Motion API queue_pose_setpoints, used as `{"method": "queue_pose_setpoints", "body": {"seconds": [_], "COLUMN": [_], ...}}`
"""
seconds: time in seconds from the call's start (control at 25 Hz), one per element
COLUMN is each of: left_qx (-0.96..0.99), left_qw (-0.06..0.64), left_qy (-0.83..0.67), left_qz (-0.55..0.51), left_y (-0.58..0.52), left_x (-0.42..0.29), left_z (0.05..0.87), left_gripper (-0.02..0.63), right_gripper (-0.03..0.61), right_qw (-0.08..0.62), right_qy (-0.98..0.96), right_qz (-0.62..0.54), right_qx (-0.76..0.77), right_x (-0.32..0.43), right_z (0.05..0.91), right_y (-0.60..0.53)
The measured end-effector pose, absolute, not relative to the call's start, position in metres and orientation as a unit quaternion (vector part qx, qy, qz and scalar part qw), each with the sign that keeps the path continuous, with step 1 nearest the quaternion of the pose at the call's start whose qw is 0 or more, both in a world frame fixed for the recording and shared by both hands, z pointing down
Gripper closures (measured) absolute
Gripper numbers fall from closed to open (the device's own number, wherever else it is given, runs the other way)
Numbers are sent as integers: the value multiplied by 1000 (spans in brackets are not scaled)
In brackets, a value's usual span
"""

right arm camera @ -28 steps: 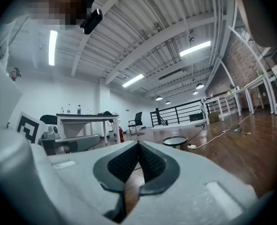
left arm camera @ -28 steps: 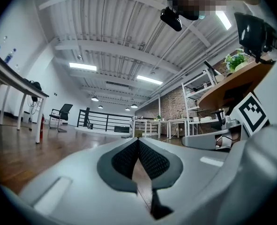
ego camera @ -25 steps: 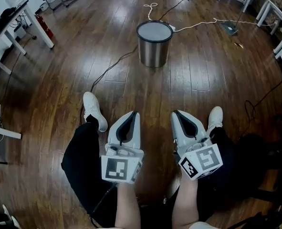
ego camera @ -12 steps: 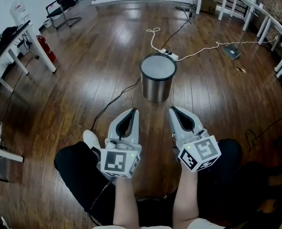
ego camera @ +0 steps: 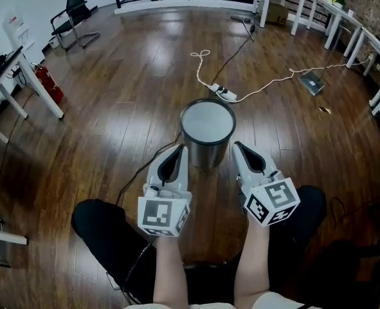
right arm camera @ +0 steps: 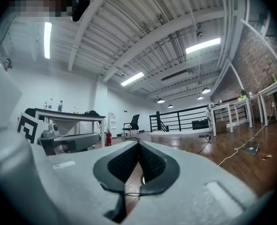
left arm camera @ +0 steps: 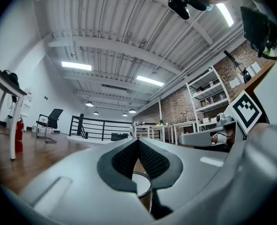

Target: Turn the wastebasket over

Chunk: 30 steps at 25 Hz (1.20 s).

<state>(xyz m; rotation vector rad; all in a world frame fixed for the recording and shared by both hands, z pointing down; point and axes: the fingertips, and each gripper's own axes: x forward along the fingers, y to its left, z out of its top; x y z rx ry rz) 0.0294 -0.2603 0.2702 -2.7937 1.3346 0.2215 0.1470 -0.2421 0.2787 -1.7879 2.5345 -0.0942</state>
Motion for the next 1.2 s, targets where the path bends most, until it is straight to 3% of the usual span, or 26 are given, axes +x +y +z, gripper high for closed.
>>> {"method": "queue_pose_setpoints", "body": {"seconds": [0.16, 0.4, 0.48, 0.56, 0.72, 0.84, 0.96, 1.08, 1.2], "left_qx": [-898, -880, -877, -876, -872, -866, -861, -852, -834], "left_qw": [28, 16, 13, 5, -11, -31, -75, -99, -112], "left_qy": [435, 472, 480, 482, 489, 499, 503, 514, 540], "left_qz": [59, 52, 35, 22, 14, 0, -15, -21, -18], "left_y": [-311, -386, -404, -418, -432, -443, -450, -454, -458], "left_x": [40, 28, 26, 25, 29, 32, 29, 17, -5], "left_z": [270, 276, 285, 296, 317, 341, 377, 407, 425], "left_gripper": [598, 597, 553, 519, 478, 399, 290, 228, 231], "right_gripper": [586, 586, 586, 492, 445, 384, 285, 262, 262], "right_qw": [5, -86, -111, -126, -143, -165, -204, -222, -246], "right_qy": [824, 819, 820, 823, 834, 843, 834, 836, 854], "right_qz": [-20, -2, -7, -17, -33, -47, -69, -87, -79], "right_qx": [-566, -567, -561, -554, -531, -510, -508, -494, -452], "right_x": [155, 170, 171, 170, 165, 159, 152, 137, 112], "right_z": [273, 286, 294, 306, 331, 358, 399, 434, 456], "right_y": [-291, -362, -381, -395, -409, -423, -430, -434, -440]}}
